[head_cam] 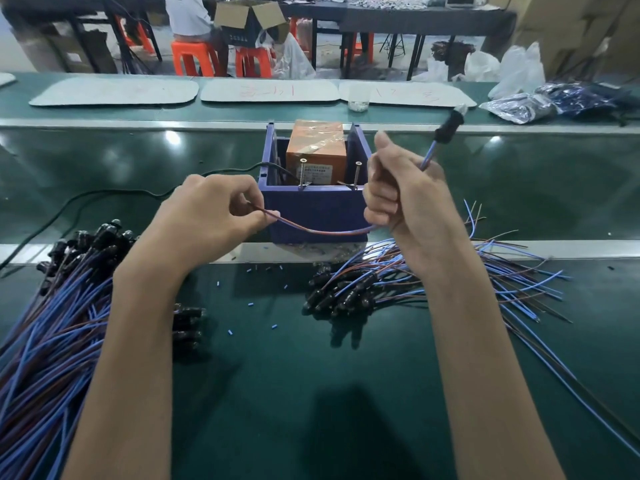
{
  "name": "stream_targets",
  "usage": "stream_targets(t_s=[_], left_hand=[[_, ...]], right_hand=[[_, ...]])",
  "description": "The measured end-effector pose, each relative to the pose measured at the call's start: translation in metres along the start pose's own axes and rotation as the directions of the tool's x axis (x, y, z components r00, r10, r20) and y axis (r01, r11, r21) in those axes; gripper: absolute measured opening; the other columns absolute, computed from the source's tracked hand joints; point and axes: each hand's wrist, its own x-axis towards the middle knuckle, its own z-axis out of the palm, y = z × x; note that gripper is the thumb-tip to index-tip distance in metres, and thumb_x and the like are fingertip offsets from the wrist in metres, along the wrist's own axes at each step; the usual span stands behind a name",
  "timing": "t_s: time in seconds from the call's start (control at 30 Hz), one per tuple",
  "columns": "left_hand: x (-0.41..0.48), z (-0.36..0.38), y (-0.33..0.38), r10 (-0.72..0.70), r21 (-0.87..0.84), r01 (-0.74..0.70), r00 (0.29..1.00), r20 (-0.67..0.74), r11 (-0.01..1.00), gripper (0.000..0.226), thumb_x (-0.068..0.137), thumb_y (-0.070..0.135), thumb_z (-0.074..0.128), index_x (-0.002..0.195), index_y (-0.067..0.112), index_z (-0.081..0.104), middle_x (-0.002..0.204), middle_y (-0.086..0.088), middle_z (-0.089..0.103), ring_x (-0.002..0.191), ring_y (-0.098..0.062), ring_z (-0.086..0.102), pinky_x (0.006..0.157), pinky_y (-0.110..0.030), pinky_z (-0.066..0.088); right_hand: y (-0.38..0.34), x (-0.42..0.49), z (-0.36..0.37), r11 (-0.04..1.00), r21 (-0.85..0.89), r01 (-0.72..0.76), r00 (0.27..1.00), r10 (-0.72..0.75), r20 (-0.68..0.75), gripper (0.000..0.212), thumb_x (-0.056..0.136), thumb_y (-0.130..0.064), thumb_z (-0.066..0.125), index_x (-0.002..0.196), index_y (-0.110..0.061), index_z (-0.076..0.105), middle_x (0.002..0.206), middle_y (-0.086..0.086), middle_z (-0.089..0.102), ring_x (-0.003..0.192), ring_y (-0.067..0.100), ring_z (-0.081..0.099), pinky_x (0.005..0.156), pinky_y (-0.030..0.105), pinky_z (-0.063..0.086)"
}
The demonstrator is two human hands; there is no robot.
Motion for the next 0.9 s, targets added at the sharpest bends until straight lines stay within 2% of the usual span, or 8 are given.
stream_targets(t_s=[0.13, 0.27, 0.37, 0.47, 0.57, 0.7, 0.83, 0.9], left_hand=[[-0.002, -0.002, 0.007, 0.104, -0.043, -0.106, 0.994, -0.029, 0.993, 0.019, 0.075, 0.037, 0.078, 0.066, 0.027, 0.064, 0.055, 0.010, 0.059, 0.053, -0.004, 0.049, 0.059, -0.026, 0.039], [-0.007, -0.004, 0.022, 0.203, -0.189, -0.204, 0.979, -0.027, 0.961, 0.016, 0.068, 0.029, 0.084, 0.066, 0.020, 0.071, 0.050, 0.007, 0.056, 0.047, -0.004, 0.044, 0.051, -0.013, 0.036], [-0.011, -0.002, 0.038, 0.269, -0.298, -0.258, 0.963, -0.006, 0.919, 0.014, 0.067, 0.026, 0.084, 0.070, 0.019, 0.073, 0.054, 0.008, 0.060, 0.049, -0.002, 0.048, 0.052, -0.009, 0.036], [-0.014, 0.001, 0.049, 0.303, -0.397, -0.261, 0.952, 0.046, 0.880, 0.017, 0.065, 0.031, 0.080, 0.076, 0.020, 0.074, 0.066, 0.002, 0.070, 0.058, -0.014, 0.061, 0.059, -0.028, 0.048], [-0.014, 0.004, 0.053, 0.300, -0.409, -0.248, 0.951, 0.068, 0.878, 0.013, 0.070, 0.017, 0.082, 0.080, 0.018, 0.073, 0.069, -0.005, 0.069, 0.063, -0.019, 0.061, 0.068, -0.036, 0.049], [-0.013, 0.007, 0.052, 0.309, -0.414, -0.242, 0.945, 0.103, 0.877, 0.015, 0.076, 0.003, 0.078, 0.079, 0.015, 0.069, 0.068, -0.007, 0.066, 0.059, -0.009, 0.056, 0.066, -0.032, 0.049], [-0.015, 0.010, 0.054, 0.328, -0.405, -0.234, 0.927, 0.180, 0.884, 0.019, 0.071, -0.001, 0.062, 0.079, 0.015, 0.067, 0.069, 0.001, 0.066, 0.064, -0.008, 0.059, 0.065, -0.021, 0.049], [-0.016, 0.011, 0.056, 0.321, -0.415, -0.212, 0.923, 0.214, 0.885, 0.019, 0.068, 0.003, 0.056, 0.078, 0.015, 0.067, 0.068, 0.001, 0.066, 0.065, -0.011, 0.059, 0.065, -0.021, 0.048]], right_hand=[[0.004, -0.001, -0.003, 0.980, -0.200, 0.005, 0.999, 0.005, 0.050, 0.033, 0.097, -0.021, 0.054, 0.068, -0.007, 0.059, 0.052, -0.003, 0.028, 0.046, 0.010, 0.017, 0.039, 0.018, 0.018], [0.006, -0.004, -0.004, 0.928, -0.366, 0.070, 0.995, -0.037, 0.096, 0.004, 0.085, -0.009, 0.070, 0.088, -0.008, 0.069, 0.064, 0.000, 0.041, 0.044, 0.003, 0.030, 0.043, 0.011, 0.027], [0.009, -0.004, -0.004, 0.902, -0.425, 0.080, 0.981, 0.005, 0.195, 0.027, 0.077, 0.000, 0.075, 0.101, -0.012, 0.072, 0.077, 0.000, 0.049, 0.045, 0.005, 0.032, 0.049, 0.007, 0.034], [0.011, -0.004, -0.001, 0.888, -0.444, 0.116, 0.972, -0.008, 0.237, 0.030, 0.076, 0.001, 0.075, 0.093, -0.023, 0.075, 0.081, 0.002, 0.064, 0.055, 0.021, 0.041, 0.063, 0.027, 0.049], [0.011, -0.004, -0.001, 0.901, -0.405, 0.156, 0.973, -0.068, 0.222, 0.023, 0.079, 0.002, 0.072, 0.095, -0.015, 0.074, 0.085, 0.006, 0.074, 0.075, 0.020, 0.066, 0.082, 0.042, 0.056], [0.009, -0.003, -0.003, 0.897, -0.409, 0.167, 0.974, -0.085, 0.210, 0.027, 0.079, 0.001, 0.072, 0.099, -0.017, 0.071, 0.086, 0.002, 0.074, 0.074, 0.019, 0.065, 0.070, 0.050, 0.053], [0.009, -0.003, -0.004, 0.866, -0.452, 0.215, 0.963, -0.112, 0.244, 0.022, 0.076, 0.003, 0.074, 0.086, -0.016, 0.070, 0.078, -0.007, 0.069, 0.052, 0.000, 0.053, 0.049, 0.017, 0.041], [0.010, -0.003, -0.006, 0.860, -0.459, 0.223, 0.964, -0.125, 0.234, 0.022, 0.077, 0.004, 0.073, 0.082, -0.017, 0.067, 0.074, -0.010, 0.065, 0.047, -0.001, 0.047, 0.047, 0.012, 0.036]])
